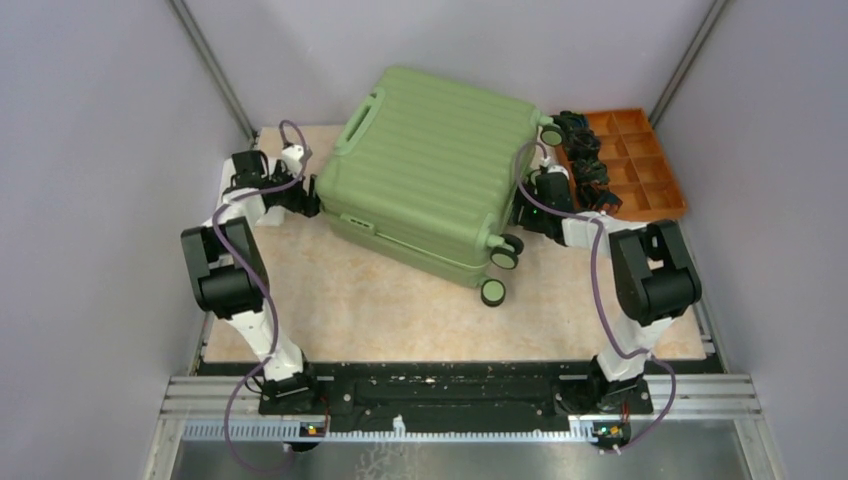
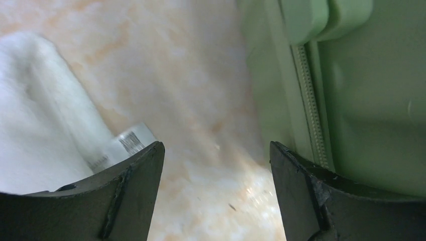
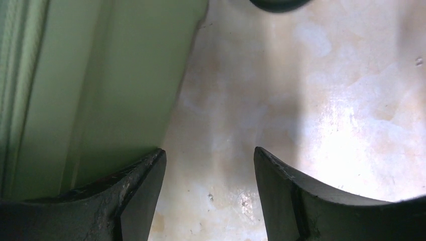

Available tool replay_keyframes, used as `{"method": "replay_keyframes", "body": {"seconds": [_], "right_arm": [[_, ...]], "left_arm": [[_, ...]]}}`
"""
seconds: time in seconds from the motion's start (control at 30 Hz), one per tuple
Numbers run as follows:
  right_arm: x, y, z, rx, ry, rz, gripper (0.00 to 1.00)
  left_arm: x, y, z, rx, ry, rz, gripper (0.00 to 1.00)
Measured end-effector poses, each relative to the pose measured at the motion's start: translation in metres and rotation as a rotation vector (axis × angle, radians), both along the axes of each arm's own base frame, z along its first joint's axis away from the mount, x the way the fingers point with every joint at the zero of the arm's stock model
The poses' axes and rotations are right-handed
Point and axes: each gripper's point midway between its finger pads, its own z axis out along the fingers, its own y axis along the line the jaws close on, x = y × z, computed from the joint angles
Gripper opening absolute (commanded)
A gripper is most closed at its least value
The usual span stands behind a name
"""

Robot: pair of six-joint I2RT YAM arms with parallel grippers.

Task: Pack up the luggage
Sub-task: Zip the luggage at the center of the board.

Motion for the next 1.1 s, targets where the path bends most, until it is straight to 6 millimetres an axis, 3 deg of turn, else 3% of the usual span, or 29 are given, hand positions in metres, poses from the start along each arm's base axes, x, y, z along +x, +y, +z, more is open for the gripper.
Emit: {"method": "replay_keyframes", "body": {"seconds": [0.17,0.33,0.37,0.4,0.57,0.83,0.97,1.1], "right_arm": [[0.003,0.0,-0.003,-0.016,-0.011,0.014,0.7],[0.002,-0.001,-0.004,-0.032,-0.01,0.028,0.72],[0.0,-0.002,-0.003,-0.034,-0.011,0.034,0.75],[-0.003,-0.002,-0.001,-0.033,-0.013,0.043,0.96],[-0.04,-0.004,0.025,-0.018,-0.07,0.105,0.99],[-0.083,-0.011,0.086,-0.003,-0.249,0.159,0.99],[-0.113,-0.02,0.089,-0.021,-0.314,0.19,0.93],[-0.147,-0.023,0.076,-0.011,-0.35,0.25,0.83]], "left_arm": [[-0.049,-0.009,-0.005,0.05,0.054,-0.069,0.88],[-0.073,-0.004,-0.008,0.048,0.14,-0.038,0.88],[-0.076,-0.002,-0.009,0.037,0.155,-0.032,0.89],[-0.081,0.0,-0.009,0.022,0.174,-0.026,0.89],[-0.123,0.009,0.003,-0.026,0.24,-0.012,0.95],[-0.179,-0.026,0.069,-0.029,0.146,-0.131,0.97],[-0.194,-0.033,0.077,-0.036,0.152,-0.15,0.95],[-0.197,-0.038,0.083,-0.054,0.133,-0.155,0.93]]}}
